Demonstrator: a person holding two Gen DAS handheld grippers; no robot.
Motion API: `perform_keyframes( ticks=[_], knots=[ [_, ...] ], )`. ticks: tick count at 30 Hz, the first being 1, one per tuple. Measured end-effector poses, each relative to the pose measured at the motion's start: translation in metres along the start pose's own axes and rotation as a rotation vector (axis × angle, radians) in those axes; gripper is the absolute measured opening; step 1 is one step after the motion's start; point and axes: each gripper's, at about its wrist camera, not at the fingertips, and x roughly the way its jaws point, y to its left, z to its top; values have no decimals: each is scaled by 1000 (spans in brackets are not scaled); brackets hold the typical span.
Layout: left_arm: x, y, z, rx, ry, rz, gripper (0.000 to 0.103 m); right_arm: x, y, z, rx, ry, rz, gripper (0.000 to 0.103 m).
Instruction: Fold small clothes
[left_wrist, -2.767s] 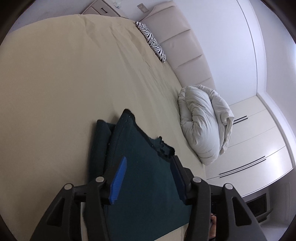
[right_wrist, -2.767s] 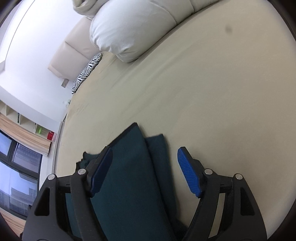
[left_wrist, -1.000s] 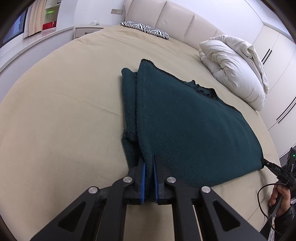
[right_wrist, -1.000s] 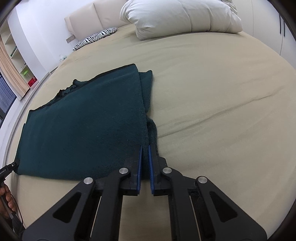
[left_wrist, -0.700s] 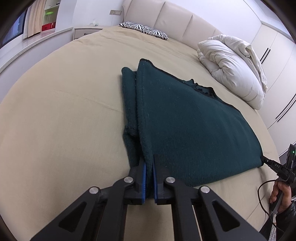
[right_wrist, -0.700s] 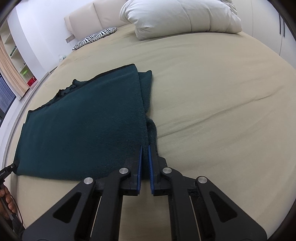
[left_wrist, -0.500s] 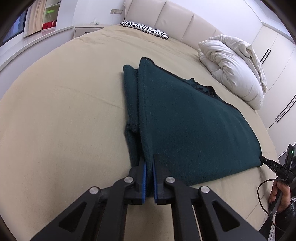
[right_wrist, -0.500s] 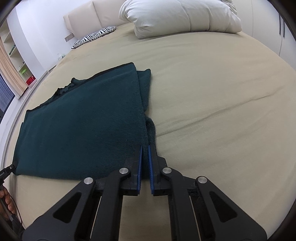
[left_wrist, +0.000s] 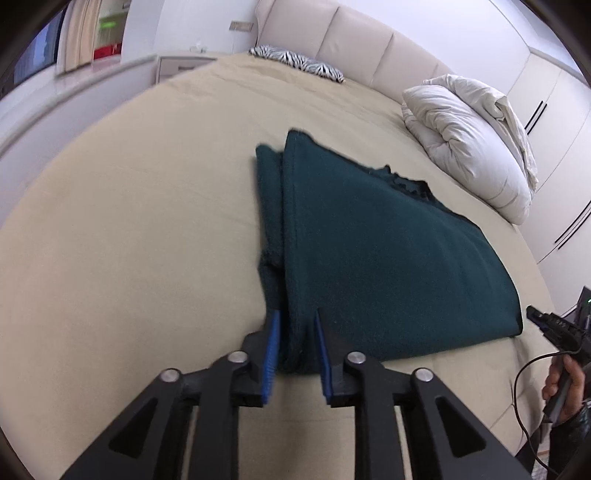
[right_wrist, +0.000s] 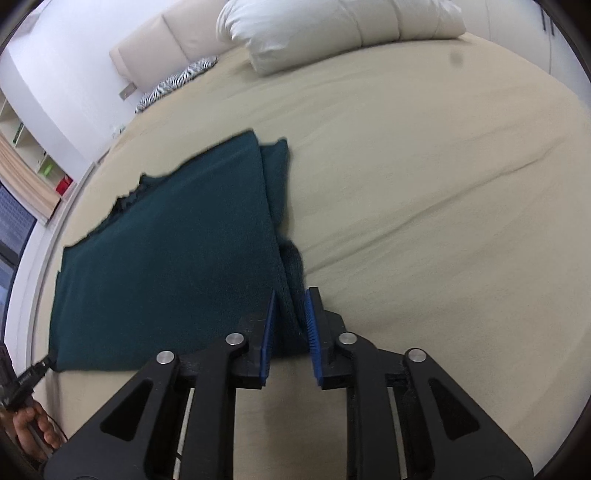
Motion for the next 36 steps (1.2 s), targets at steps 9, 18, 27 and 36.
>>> perform_keyframes(
  ticks=[9,18,27,36],
  knots=[
    [30,-82,62,214,-79,10,37,14,89,33,-65,-8,246,58],
    [120,-89,92,229,-13,121,37,102,176,48,-54,133,510,59],
    [127,-72,85,201,-43,71,38,157,75,74,331,80,555,31],
    [127,-59,89,147,-41,-3,38,124,-24,68,434,-115,407,6]
  ],
)
